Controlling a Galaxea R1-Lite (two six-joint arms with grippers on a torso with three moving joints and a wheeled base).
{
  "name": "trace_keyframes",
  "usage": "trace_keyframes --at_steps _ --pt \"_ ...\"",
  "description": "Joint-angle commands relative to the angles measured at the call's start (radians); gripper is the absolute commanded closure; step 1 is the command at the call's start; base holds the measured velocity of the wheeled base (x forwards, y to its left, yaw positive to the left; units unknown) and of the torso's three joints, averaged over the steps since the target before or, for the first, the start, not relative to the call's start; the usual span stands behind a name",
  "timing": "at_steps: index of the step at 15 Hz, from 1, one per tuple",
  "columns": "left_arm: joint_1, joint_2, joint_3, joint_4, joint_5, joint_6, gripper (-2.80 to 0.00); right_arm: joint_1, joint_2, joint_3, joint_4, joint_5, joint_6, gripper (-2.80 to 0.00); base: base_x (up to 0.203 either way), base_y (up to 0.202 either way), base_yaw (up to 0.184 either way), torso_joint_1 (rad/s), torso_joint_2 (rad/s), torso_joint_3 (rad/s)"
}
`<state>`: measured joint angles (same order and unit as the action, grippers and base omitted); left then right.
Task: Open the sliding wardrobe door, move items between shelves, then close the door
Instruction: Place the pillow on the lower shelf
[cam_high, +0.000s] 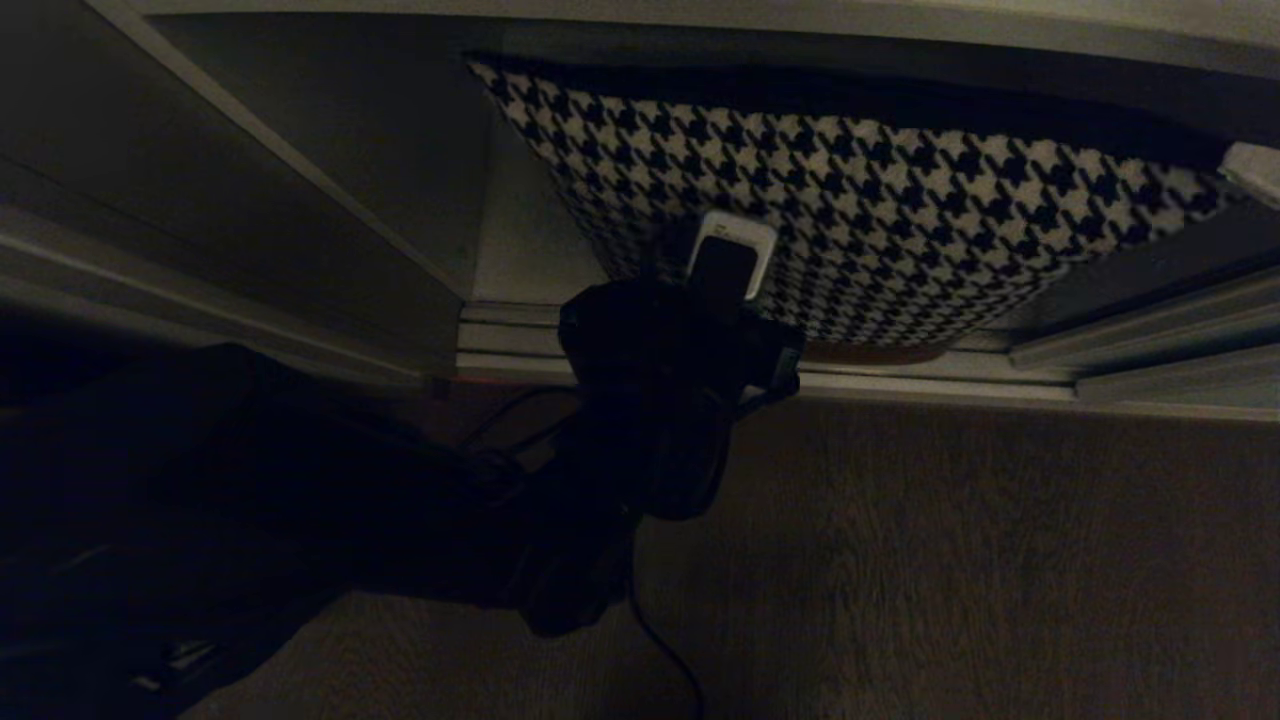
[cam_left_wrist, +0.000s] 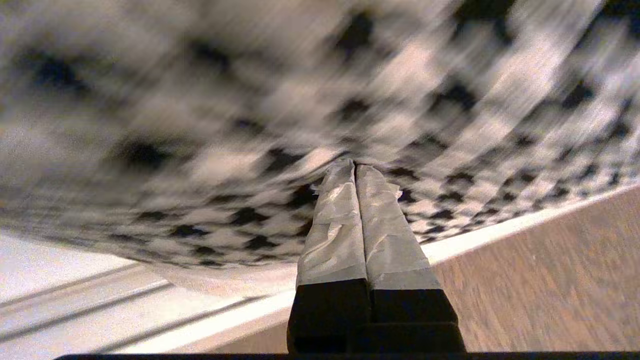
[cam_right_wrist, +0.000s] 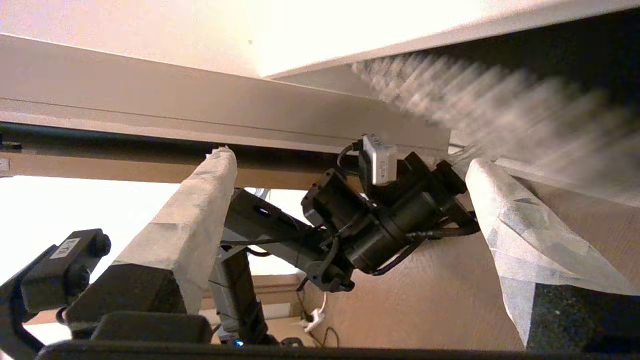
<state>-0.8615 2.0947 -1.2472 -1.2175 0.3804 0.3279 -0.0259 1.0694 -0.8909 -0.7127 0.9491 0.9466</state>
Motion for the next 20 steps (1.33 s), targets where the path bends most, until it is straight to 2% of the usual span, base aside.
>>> trace_keyframes --at_steps 1,5,6,7,9,12,14,16,18,20 --pt "0.001 0.015 -0.022 0.000 0.002 0.002 0.00 -0.007 -0.014 -0.003 -0.004 0.005 0.004 -2.80 0.000 0.000 0.000 0.000 0.00 0.000" --pt "0.015 0.076 -0.190 0.050 -0.027 0.003 0.00 -0.014 -0.034 -0.003 0.006 0.007 0.004 -2.80 0.000 0.000 0.000 0.000 0.00 0.000" --pt "0.026 0.102 -0.239 0.054 -0.034 0.004 0.00 -0.014 -0.027 -0.007 0.013 0.007 0.004 0.00 0.000 0.000 0.000 0.000 0.00 0.000" --pt "0.041 0.125 -0.289 0.053 -0.038 0.003 0.00 -0.019 -0.015 -0.010 0.035 0.008 0.003 0.00 0.000 0.000 0.000 0.000 0.00 0.000" --pt "0.051 0.103 -0.300 0.037 -0.039 0.001 0.00 -0.016 -0.014 -0.010 0.074 0.012 0.002 0.00 0.000 0.000 0.000 0.000 0.00 0.000" --pt "0.032 -0.015 -0.228 0.041 -0.038 -0.001 0.00 -0.009 -0.052 0.004 0.113 0.060 0.006 0.00 0.000 0.000 0.000 0.000 0.00 0.000" --pt "-0.012 -0.115 -0.133 0.089 -0.037 -0.019 0.00 -0.008 -0.081 0.015 0.198 0.094 0.007 0.00 0.000 0.000 0.000 0.000 0.00 0.000" --pt "-0.049 -0.173 -0.048 0.179 -0.022 -0.127 0.00 -0.008 -0.096 0.031 0.245 0.095 0.008 0.00 0.000 0.000 0.000 0.000 0.00 0.000" --pt "-0.055 -0.228 0.007 0.230 0.005 -0.187 0.00 -0.009 -0.114 0.045 0.251 0.093 0.008 0.00 0.000 0.000 0.000 0.000 0.00 0.000" --pt "-0.075 -0.287 0.119 0.299 0.023 -0.278 0.00 -0.012 -0.146 0.088 0.267 0.092 0.008 0.00 0.000 0.000 0.000 0.000 0.00 0.000"
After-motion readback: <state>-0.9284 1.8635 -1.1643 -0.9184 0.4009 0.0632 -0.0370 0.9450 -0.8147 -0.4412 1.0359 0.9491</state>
